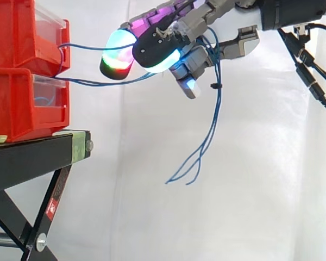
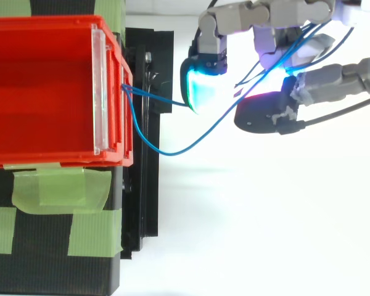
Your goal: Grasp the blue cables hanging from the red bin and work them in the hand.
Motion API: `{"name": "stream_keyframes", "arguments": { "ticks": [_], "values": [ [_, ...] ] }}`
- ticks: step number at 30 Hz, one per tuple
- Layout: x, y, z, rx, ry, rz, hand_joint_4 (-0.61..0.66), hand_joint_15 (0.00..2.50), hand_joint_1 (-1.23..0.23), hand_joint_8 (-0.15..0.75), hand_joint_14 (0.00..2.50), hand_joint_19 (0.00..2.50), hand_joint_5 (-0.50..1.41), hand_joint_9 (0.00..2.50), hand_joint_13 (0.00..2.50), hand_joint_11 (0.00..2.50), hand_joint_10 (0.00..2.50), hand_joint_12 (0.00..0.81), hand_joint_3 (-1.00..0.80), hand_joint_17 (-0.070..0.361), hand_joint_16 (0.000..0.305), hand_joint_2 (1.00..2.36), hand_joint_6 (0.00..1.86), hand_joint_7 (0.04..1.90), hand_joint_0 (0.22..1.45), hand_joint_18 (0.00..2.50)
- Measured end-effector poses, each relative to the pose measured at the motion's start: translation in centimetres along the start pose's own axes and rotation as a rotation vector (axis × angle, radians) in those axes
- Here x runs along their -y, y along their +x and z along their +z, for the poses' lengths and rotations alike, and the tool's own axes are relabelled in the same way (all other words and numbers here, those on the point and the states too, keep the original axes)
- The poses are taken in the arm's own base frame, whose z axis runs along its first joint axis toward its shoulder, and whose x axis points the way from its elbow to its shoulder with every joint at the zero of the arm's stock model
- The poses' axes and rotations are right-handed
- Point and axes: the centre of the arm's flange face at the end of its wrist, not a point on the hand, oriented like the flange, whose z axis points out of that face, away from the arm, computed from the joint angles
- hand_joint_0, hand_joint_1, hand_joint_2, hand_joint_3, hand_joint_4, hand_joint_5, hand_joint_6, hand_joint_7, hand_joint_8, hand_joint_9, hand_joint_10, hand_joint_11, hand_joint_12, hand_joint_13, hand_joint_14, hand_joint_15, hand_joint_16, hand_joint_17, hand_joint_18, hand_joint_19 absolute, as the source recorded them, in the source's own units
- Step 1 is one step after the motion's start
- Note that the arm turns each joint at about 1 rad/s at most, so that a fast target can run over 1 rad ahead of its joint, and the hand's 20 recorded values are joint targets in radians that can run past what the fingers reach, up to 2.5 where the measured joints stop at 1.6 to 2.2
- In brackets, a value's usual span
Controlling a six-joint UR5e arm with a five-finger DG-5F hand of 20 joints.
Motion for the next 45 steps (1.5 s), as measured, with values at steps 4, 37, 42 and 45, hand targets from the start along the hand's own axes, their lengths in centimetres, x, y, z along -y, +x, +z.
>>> {"name": "stream_keyframes", "arguments": {
  "ticks": [4,37,42,45],
  "values": [
    [-0.02,0.0,0.01,0.001,-0.001,0.0,0.05,1.99,-0.75,0.407,2.5,1.18,0.05,0.17,0.25,2.5,2.5,0.448,0.18,0.126,0.056,1.14,0.13,1.34,0.99,0.83],
    [-0.16,0.23,0.03,-0.001,0.0,0.018,0.09,2.05,-0.68,0.418,2.5,1.44,0.11,0.3,0.38,2.5,2.5,0.434,-0.36,0.106,0.047,1.02,0.24,1.37,1.01,1.01],
    [-0.12,0.24,0.0,-0.003,0.003,0.031,0.11,2.03,-0.66,0.419,2.5,1.45,0.13,0.32,0.41,2.5,2.5,0.436,-0.39,0.105,0.047,1.02,0.24,1.37,1.02,1.02],
    [-0.12,0.24,-0.01,-0.003,0.004,0.036,0.12,2.06,-0.66,0.42,2.5,1.45,0.13,0.32,0.41,2.5,2.5,0.438,-0.38,0.105,0.047,1.02,0.24,1.37,1.02,1.02]
  ]
}}
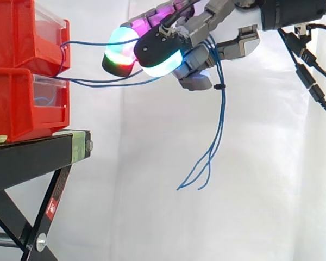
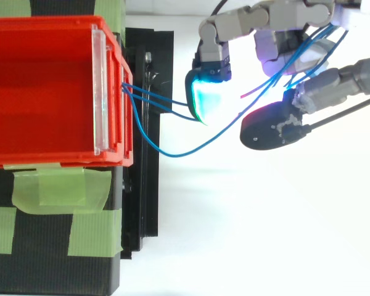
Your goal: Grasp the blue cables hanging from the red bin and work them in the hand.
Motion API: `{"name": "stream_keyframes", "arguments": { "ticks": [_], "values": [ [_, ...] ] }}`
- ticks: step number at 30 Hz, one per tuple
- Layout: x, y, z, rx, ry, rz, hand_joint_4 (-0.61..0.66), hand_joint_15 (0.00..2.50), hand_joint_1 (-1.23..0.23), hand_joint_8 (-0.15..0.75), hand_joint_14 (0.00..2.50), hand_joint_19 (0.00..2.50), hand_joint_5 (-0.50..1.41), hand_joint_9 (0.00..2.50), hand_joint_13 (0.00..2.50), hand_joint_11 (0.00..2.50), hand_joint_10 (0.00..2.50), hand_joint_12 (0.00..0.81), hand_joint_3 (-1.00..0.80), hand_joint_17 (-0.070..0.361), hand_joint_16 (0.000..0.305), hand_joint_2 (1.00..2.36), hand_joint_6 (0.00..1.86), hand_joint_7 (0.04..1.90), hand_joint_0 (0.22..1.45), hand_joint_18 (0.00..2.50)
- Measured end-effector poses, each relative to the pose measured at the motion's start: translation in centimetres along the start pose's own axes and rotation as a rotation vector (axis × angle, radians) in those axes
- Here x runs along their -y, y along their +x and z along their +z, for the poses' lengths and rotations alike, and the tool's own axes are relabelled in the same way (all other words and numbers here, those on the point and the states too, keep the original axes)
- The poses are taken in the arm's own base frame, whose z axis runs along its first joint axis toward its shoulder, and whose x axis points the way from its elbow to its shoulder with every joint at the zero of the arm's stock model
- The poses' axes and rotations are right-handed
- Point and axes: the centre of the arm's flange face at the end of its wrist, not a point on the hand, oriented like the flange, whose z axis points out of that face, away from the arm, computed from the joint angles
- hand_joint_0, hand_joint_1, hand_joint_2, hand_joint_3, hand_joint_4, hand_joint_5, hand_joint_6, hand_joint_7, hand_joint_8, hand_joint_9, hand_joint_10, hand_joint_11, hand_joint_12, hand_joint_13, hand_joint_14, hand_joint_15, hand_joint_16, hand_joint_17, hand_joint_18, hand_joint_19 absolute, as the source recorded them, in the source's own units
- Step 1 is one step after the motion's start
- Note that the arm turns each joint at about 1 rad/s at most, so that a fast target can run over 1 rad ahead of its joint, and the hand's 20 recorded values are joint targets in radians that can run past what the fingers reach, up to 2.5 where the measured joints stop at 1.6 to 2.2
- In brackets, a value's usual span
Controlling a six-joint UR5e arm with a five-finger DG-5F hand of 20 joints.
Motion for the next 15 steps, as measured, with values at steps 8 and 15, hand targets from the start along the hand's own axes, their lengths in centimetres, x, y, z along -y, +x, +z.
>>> {"name": "stream_keyframes", "arguments": {
  "ticks": [8,15],
  "values": [
    [0.02,0.09,-0.06,-0.006,0.004,0.018,0.12,2.04,-0.64,0.422,2.5,1.37,0.16,0.34,0.42,2.5,2.5,0.438,-0.38,0.103,0.046,1.02,0.25,1.37,1.06,0.98],
    [0.0,0.28,-0.14,-0.015,0.01,0.052,0.12,2.07,-0.64,0.421,2.5,1.37,0.15,0.34,0.42,2.5,2.5,0.433,-0.41,0.105,0.047,1.02,0.26,1.37,1.07,0.99]
  ]
}}
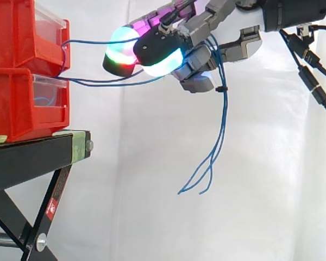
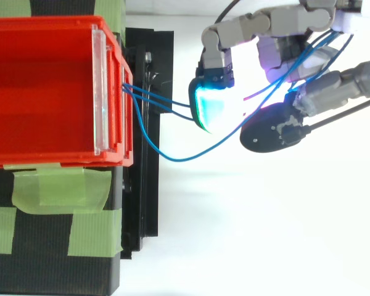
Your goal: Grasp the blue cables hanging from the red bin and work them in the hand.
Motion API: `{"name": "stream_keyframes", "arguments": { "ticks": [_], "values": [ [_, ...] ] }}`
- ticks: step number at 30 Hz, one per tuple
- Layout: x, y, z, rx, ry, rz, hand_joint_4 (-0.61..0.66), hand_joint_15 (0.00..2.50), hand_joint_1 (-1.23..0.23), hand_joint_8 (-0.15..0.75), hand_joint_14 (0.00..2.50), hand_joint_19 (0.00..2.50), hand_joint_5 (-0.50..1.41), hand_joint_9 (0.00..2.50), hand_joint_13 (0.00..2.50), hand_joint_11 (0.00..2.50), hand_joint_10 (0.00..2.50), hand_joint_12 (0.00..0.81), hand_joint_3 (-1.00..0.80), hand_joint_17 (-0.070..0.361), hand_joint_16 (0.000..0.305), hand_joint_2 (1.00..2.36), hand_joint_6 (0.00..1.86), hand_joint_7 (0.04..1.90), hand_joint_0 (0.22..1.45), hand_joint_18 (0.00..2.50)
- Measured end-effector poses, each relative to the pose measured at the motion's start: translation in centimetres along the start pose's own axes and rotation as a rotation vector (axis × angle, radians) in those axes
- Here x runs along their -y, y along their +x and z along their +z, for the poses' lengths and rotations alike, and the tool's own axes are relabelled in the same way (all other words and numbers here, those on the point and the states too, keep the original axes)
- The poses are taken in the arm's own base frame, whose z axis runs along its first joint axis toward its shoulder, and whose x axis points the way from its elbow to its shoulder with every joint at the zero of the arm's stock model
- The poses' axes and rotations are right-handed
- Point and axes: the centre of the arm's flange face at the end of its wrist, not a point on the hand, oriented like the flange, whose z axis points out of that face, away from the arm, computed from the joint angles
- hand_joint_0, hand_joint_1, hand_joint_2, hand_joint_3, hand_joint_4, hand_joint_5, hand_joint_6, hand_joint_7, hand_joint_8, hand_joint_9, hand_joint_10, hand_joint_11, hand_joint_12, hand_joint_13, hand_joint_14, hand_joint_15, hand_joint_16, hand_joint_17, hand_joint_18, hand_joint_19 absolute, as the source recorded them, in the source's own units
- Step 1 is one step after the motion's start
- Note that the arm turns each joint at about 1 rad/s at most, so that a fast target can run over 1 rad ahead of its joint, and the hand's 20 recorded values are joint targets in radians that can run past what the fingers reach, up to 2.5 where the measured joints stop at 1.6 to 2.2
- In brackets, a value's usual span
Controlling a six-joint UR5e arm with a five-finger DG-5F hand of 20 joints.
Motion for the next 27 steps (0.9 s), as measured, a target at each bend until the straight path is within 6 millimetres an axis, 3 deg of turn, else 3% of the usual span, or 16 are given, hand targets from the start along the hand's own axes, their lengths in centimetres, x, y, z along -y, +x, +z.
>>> {"name": "stream_keyframes", "arguments": {
  "ticks": [13,20,27],
  "values": [
    [-0.12,0.26,0.01,-0.006,0.0,0.081,0.16,2.09,-0.64,0.426,2.5,1.53,0.15,0.34,0.45,2.5,2.5,0.439,-0.46,0.105,0.047,1.02,0.24,1.38,0.99,1.08],
    [-0.2,0.38,0.03,-0.007,0.0,0.107,0.16,2.09,-0.62,0.422,2.5,1.55,0.1,0.26,0.41,2.5,2.5,0.443,-0.8,0.109,0.049,1.01,0.16,1.42,0.95,1.03],
    [-0.23,0.44,0.03,-0.009,-0.001,0.11,0.17,2.09,-0.62,0.42,2.5,1.56,0.09,0.25,0.4,2.5,2.5,0.443,-0.89,0.109,0.048,1.01,0.16,1.42,0.9,1.02]
  ]
}}
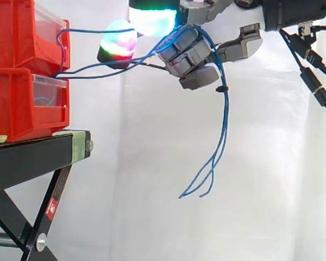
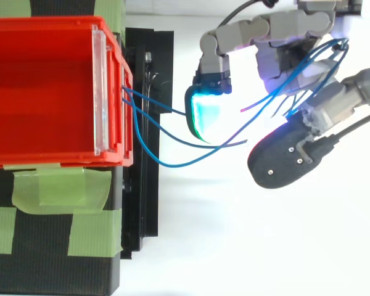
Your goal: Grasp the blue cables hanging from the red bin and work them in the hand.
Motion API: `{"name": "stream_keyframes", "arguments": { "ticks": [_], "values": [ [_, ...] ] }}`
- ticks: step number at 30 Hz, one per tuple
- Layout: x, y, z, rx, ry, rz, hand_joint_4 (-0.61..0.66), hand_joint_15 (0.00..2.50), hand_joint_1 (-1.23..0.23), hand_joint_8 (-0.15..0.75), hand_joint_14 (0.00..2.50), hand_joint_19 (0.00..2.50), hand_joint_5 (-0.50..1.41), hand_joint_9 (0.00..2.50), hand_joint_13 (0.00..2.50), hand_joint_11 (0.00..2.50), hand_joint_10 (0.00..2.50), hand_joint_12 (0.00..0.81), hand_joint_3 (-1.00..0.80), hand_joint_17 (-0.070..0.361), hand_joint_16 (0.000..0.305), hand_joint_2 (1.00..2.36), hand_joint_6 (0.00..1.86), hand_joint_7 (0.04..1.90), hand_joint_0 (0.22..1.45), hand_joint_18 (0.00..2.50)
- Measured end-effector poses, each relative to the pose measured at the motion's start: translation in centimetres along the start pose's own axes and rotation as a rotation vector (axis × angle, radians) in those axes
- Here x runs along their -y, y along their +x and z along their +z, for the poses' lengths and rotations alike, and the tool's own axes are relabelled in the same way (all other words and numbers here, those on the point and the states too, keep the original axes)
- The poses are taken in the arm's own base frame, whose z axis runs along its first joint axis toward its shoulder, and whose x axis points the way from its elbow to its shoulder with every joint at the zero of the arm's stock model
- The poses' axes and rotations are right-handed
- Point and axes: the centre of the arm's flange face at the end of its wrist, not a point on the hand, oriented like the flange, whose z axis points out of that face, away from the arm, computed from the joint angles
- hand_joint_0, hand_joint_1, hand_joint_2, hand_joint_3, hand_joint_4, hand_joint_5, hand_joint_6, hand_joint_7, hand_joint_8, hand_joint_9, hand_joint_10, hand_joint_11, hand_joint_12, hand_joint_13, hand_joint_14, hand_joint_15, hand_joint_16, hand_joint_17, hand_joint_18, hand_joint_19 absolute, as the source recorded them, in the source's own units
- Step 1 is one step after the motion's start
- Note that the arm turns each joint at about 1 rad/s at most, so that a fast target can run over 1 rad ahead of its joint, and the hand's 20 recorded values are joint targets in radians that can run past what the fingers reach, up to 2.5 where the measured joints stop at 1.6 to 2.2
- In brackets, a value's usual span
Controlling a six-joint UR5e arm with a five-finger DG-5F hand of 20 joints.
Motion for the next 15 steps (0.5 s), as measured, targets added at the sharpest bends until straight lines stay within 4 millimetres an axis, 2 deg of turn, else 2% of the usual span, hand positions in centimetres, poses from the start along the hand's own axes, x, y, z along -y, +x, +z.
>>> {"name": "stream_keyframes", "arguments": {
  "ticks": [15],
  "values": [
    [-0.26,0.59,0.08,-0.01,-0.004,-0.021,0.21,2.06,-0.59,0.424,2.5,1.61,0.12,0.31,0.45,2.5,2.5,0.436,-0.98,0.105,0.047,1.0,0.28,1.38,0.88,1.07]
  ]
}}
